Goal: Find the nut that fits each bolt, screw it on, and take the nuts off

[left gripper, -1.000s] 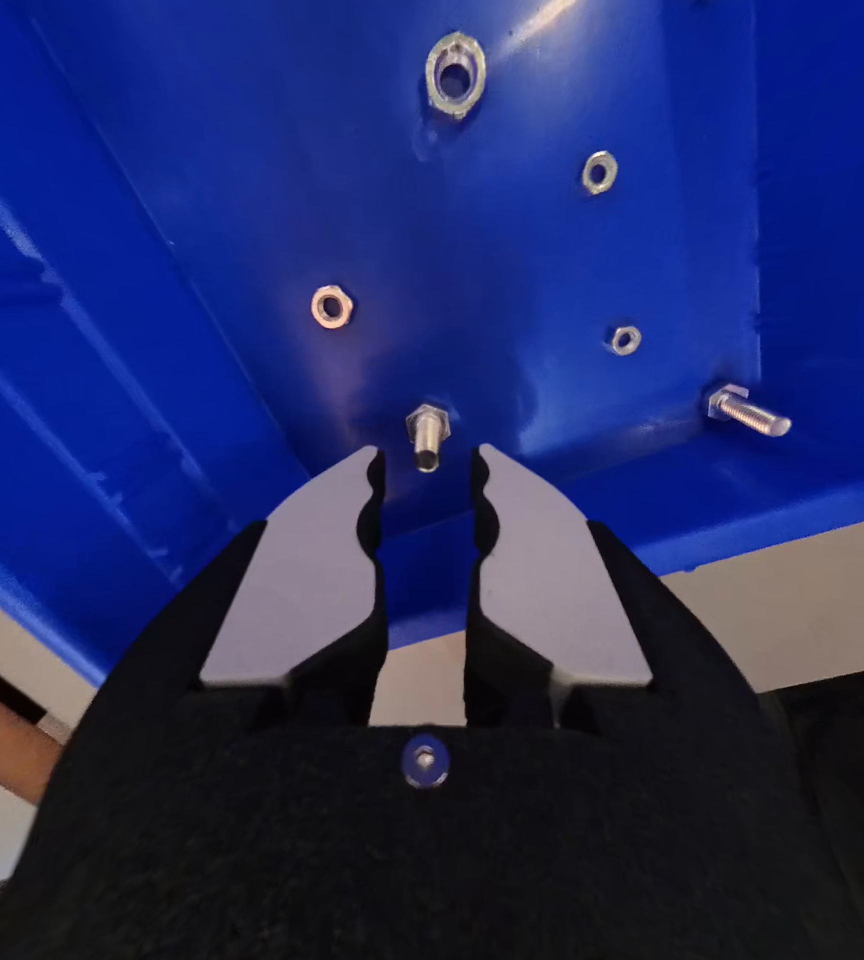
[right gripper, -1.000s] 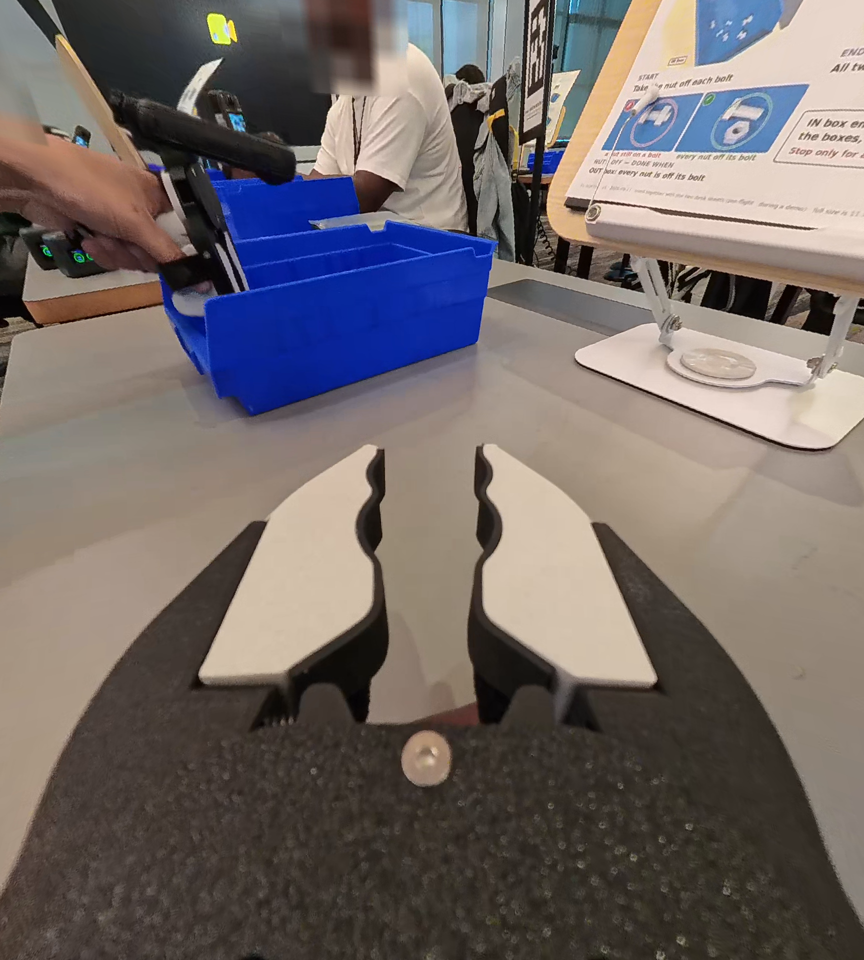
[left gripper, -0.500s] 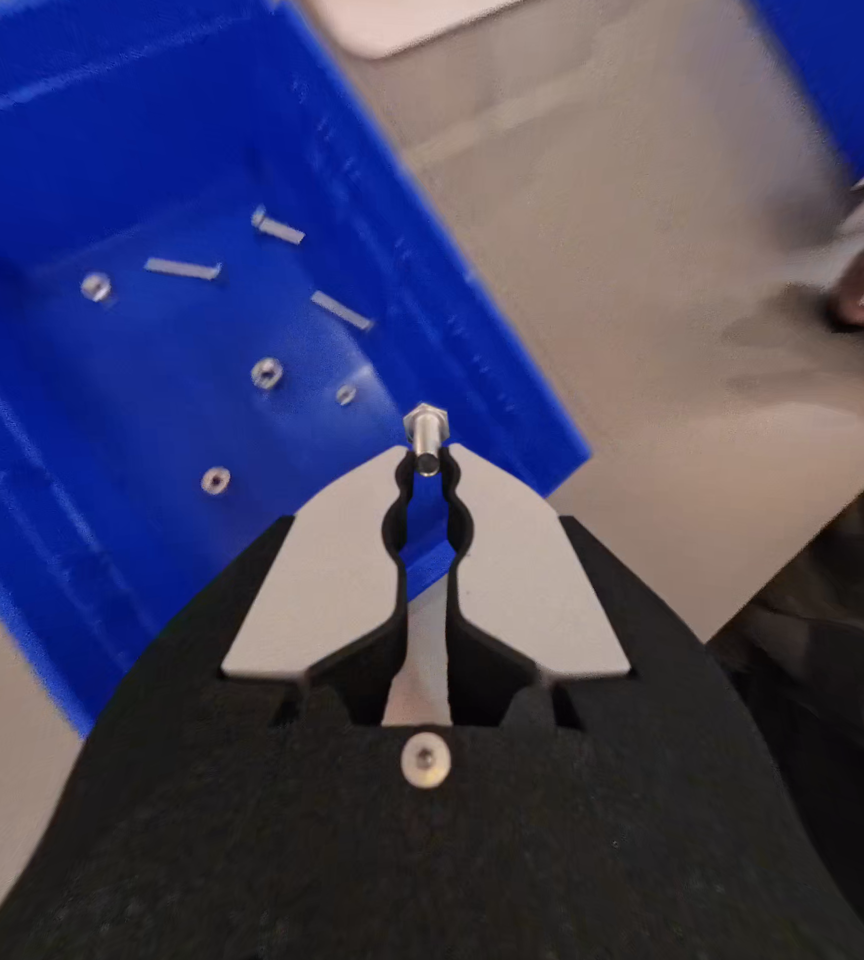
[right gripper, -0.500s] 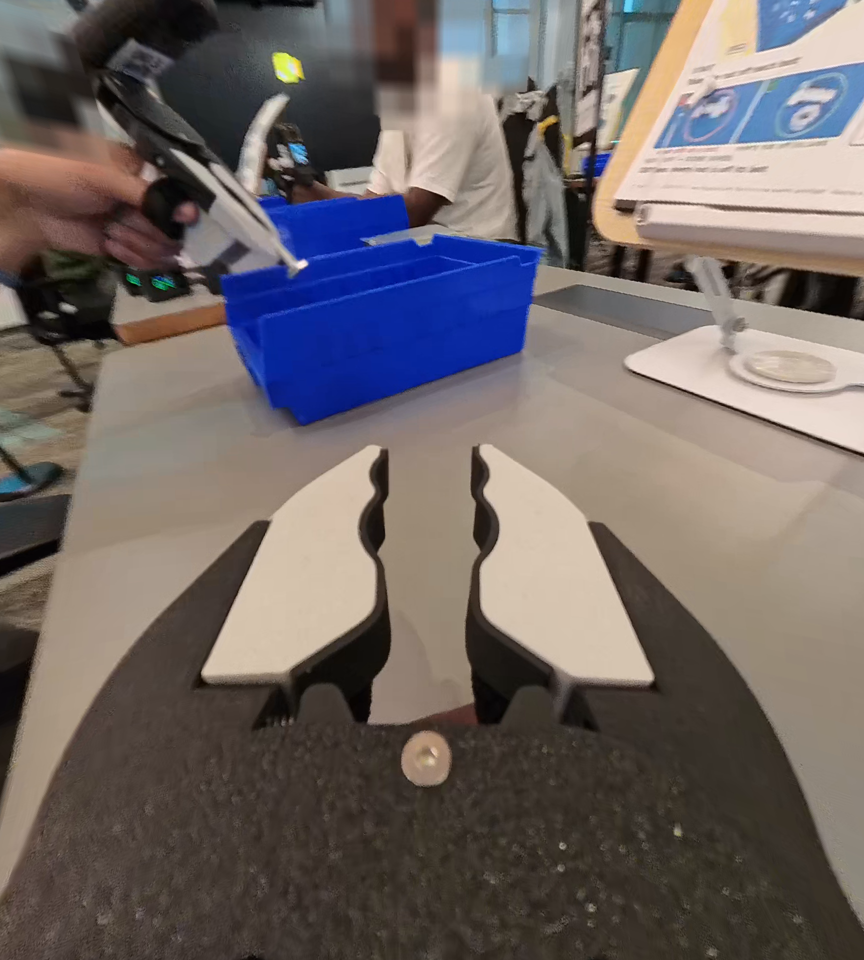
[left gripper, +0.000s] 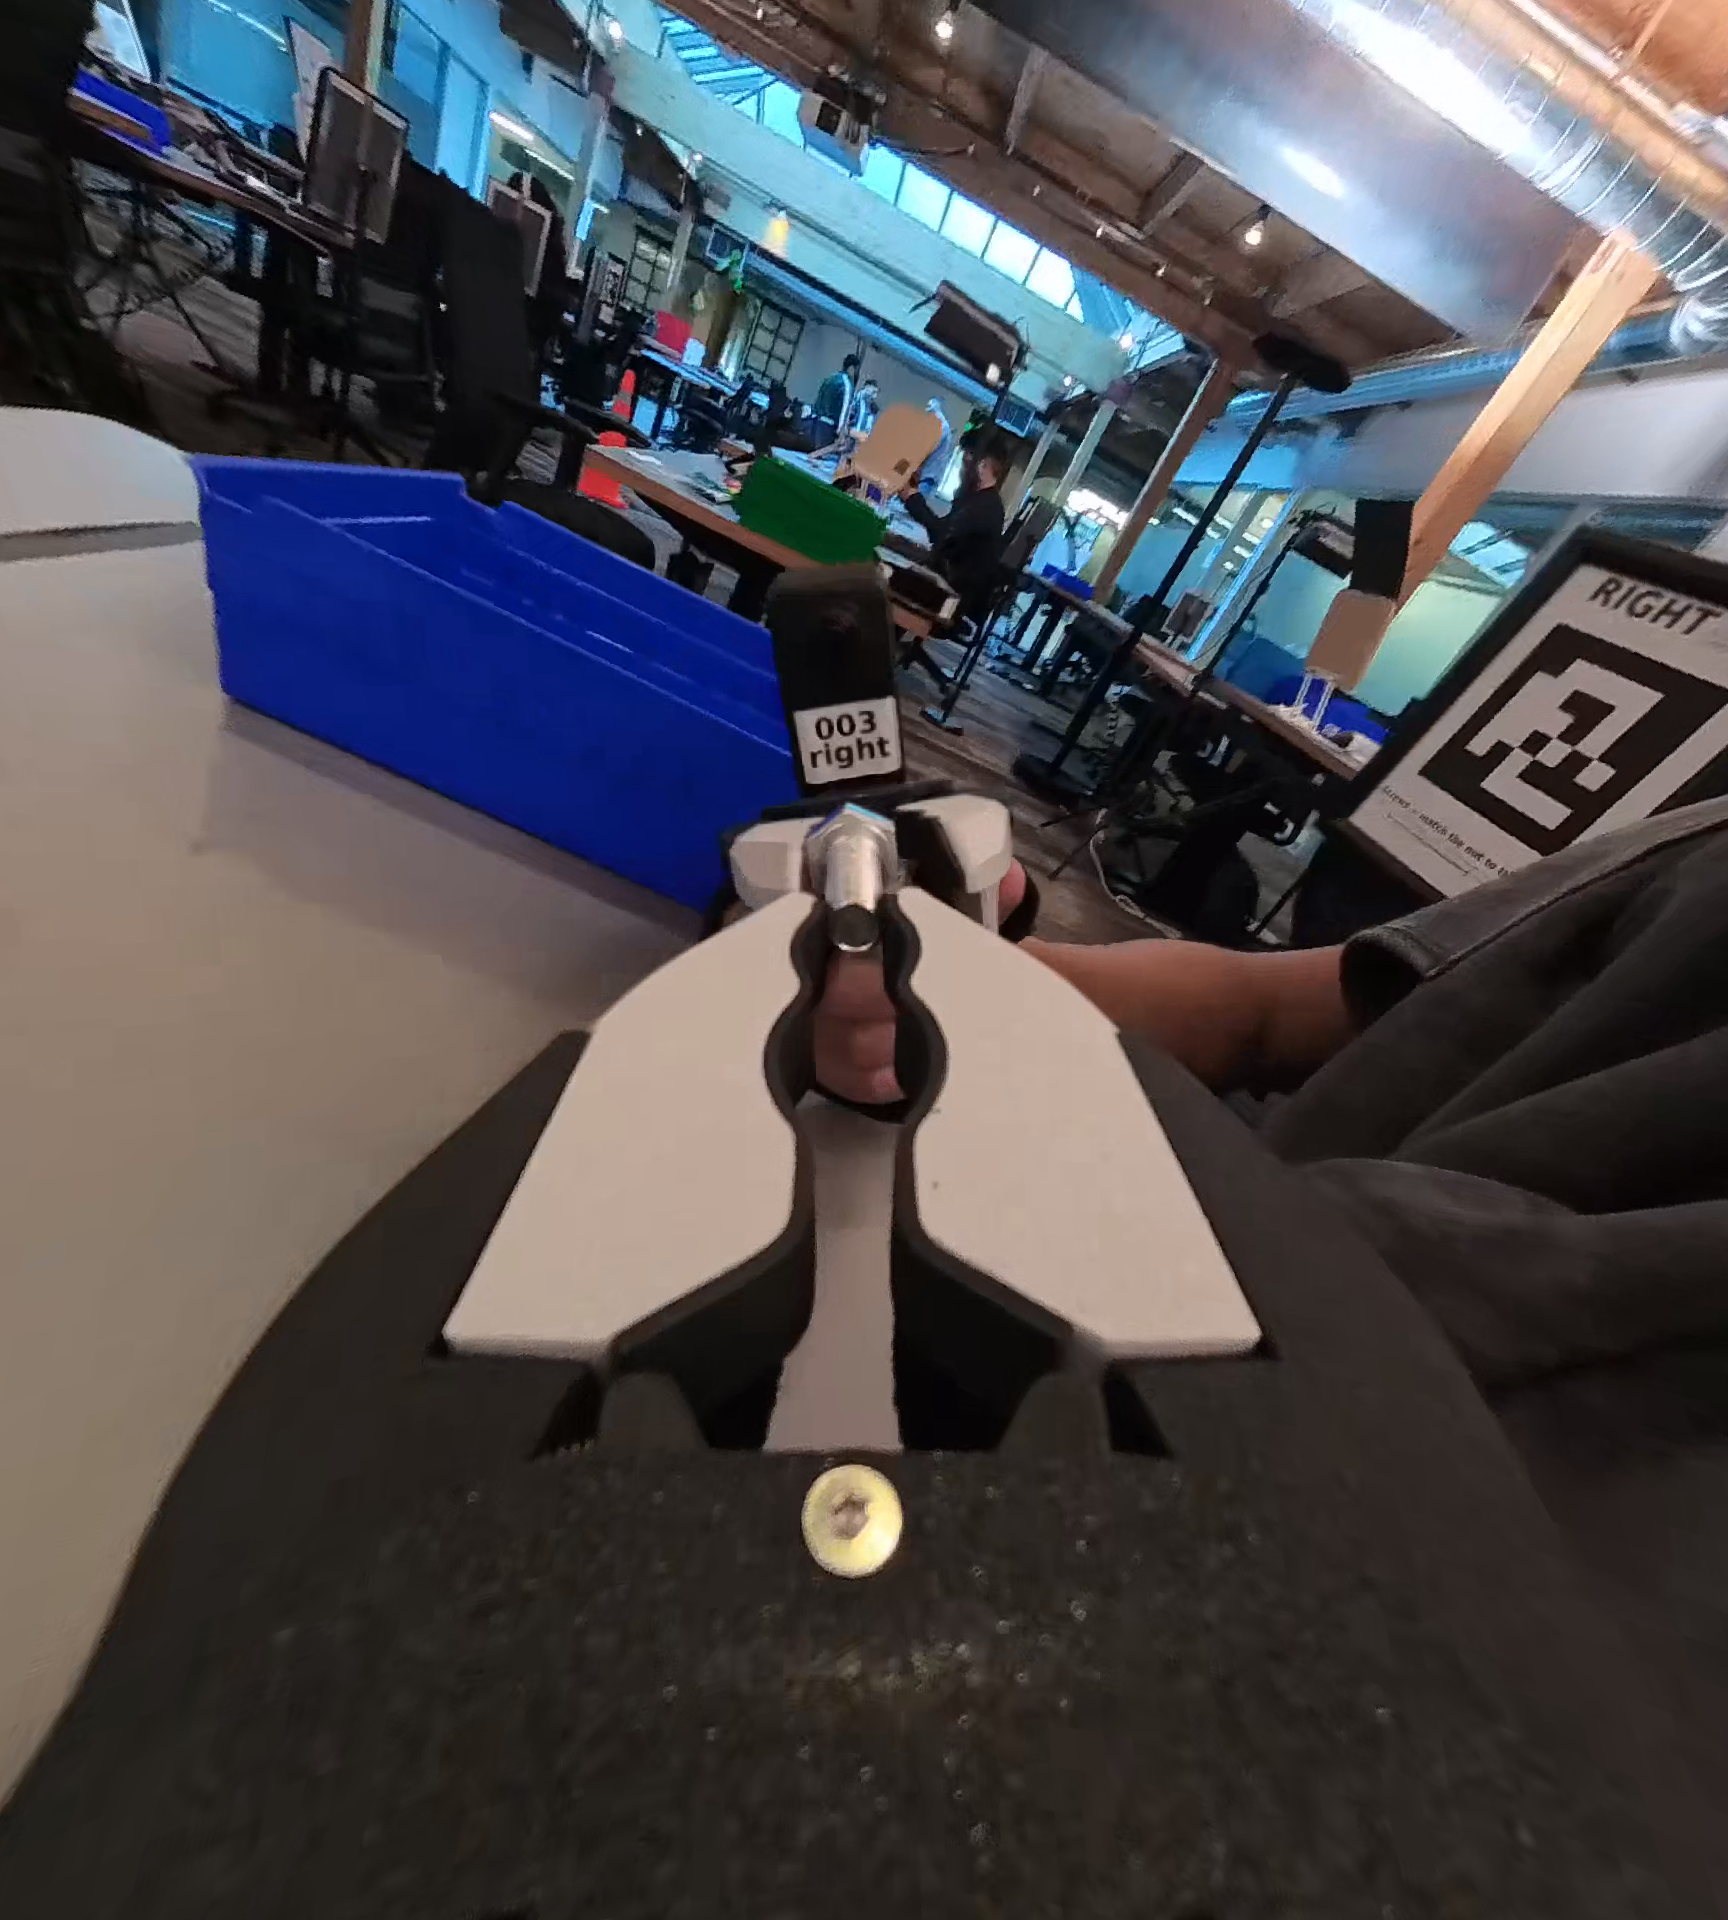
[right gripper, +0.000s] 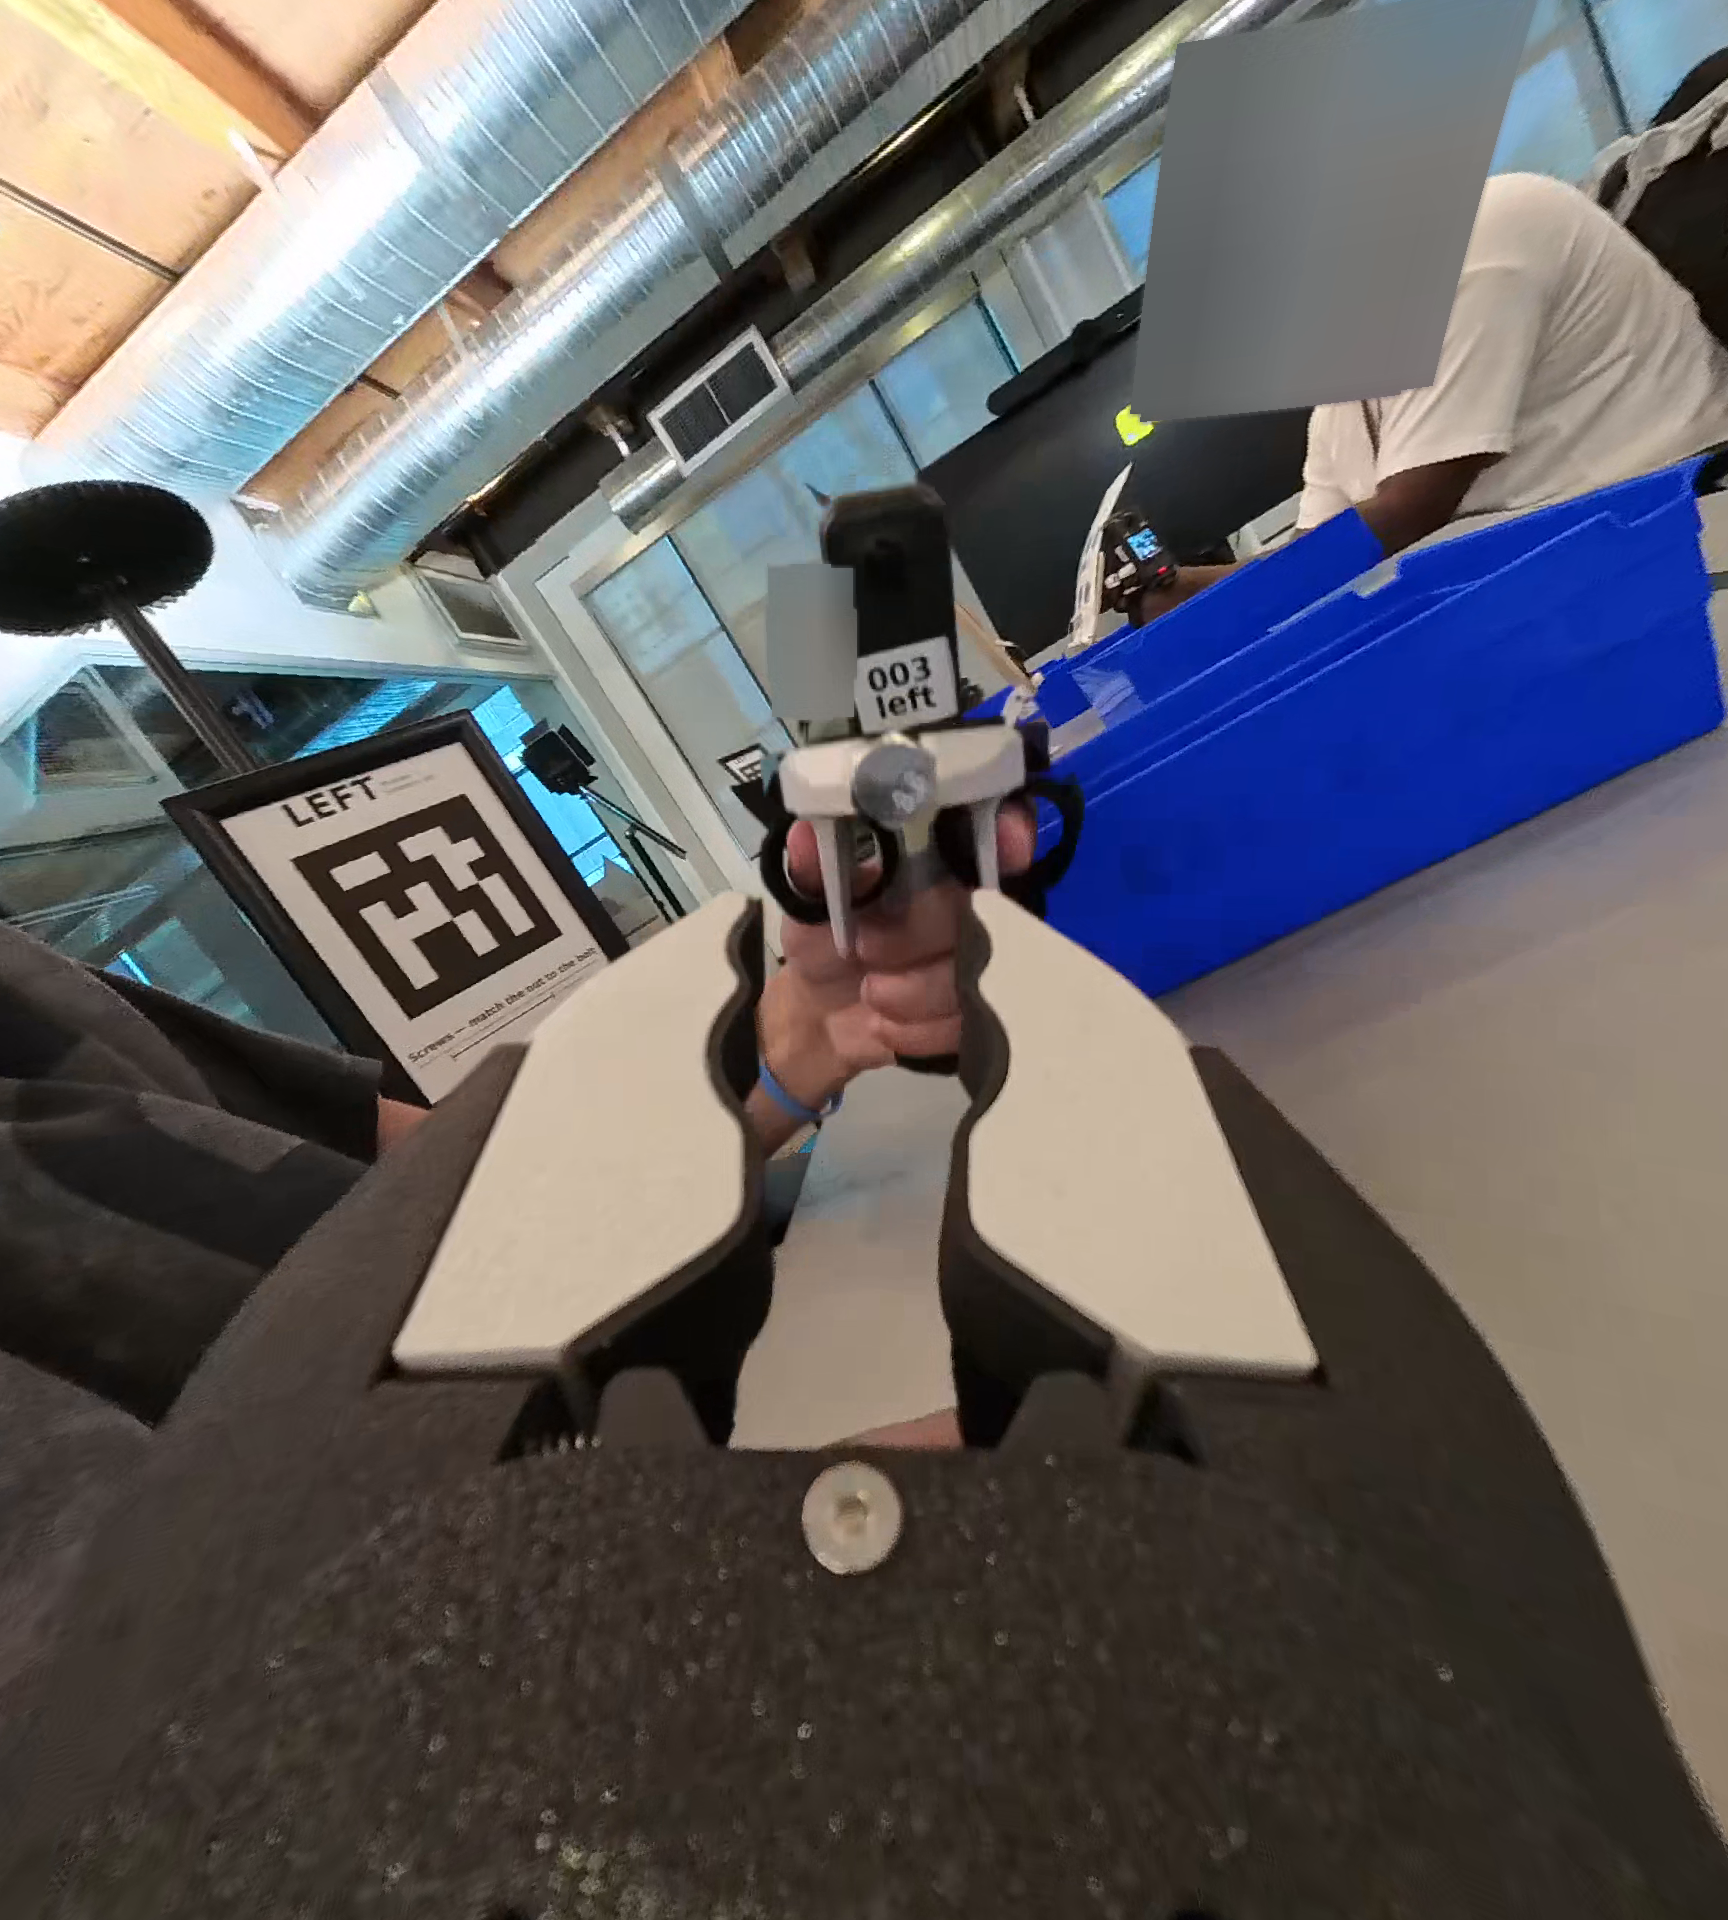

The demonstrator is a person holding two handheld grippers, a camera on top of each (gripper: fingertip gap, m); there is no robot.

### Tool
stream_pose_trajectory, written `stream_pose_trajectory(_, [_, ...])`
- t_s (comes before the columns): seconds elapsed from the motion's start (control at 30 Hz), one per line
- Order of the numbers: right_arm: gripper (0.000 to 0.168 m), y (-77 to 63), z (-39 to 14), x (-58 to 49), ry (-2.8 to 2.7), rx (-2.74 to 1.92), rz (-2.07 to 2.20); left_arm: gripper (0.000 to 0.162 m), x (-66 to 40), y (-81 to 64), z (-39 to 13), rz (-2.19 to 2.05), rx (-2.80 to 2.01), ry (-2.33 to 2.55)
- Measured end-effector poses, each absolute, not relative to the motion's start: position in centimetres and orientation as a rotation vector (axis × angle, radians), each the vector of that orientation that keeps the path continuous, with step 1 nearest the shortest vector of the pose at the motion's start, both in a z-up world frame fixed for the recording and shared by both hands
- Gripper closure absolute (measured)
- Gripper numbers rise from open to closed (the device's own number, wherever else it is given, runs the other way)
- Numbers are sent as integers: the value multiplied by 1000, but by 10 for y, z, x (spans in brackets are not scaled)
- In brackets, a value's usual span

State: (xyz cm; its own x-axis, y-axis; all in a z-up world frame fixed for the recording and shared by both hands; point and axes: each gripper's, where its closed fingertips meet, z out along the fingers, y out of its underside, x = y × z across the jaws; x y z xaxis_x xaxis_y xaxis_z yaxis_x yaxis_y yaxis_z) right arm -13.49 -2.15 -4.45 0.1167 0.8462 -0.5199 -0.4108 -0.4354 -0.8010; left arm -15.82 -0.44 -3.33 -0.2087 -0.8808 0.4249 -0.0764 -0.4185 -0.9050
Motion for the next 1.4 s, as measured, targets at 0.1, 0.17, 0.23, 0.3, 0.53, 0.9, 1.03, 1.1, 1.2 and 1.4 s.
stream_pose_trajectory(0.1, [136, -15, -50, -133, -453, -1397, 1511, 153, -148, -5, -50, -1754, -1450, 1135])
stream_pose_trajectory(0.17, [137, -13, -54, -134, -448, -1423, 1514, 153, -145, -6, -57, -1730, -1451, 1164])
stream_pose_trajectory(0.23, [137, -11, -56, -134, -435, -1441, 1520, 153, -145, -10, -57, -1735, -1420, 1187])
stream_pose_trajectory(0.3, [136, -11, -58, -135, -433, -1453, 1544, 153, -143, -12, -59, -1728, -1416, 1194])
stream_pose_trajectory(0.53, [141, -16, -61, -143, -480, -1471, 1548, 153, -140, -13, -64, -1684, -1420, 1225])
stream_pose_trajectory(0.9, [151, -15, -63, -140, -502, -1488, 1497, 153, -139, -17, -64, -1712, -1415, 1211])
stream_pose_trajectory(1.03, [151, -14, -62, -137, -523, -1484, 1441, 152, -137, -17, -66, -1731, -1430, 1198])
stream_pose_trajectory(1.1, [151, -14, -61, -135, -517, -1473, 1435, 127, -139, -16, -68, -1716, -1459, 1200])
stream_pose_trajectory(1.2, [151, -12, -62, -132, -505, -1482, 1429, 111, -152, -21, -75, -1704, -1506, 1245])
stream_pose_trajectory(1.4, [151, -20, -58, -130, -530, -1449, 1420, 111, -171, -31, -110, -1497, -1658, 1228])
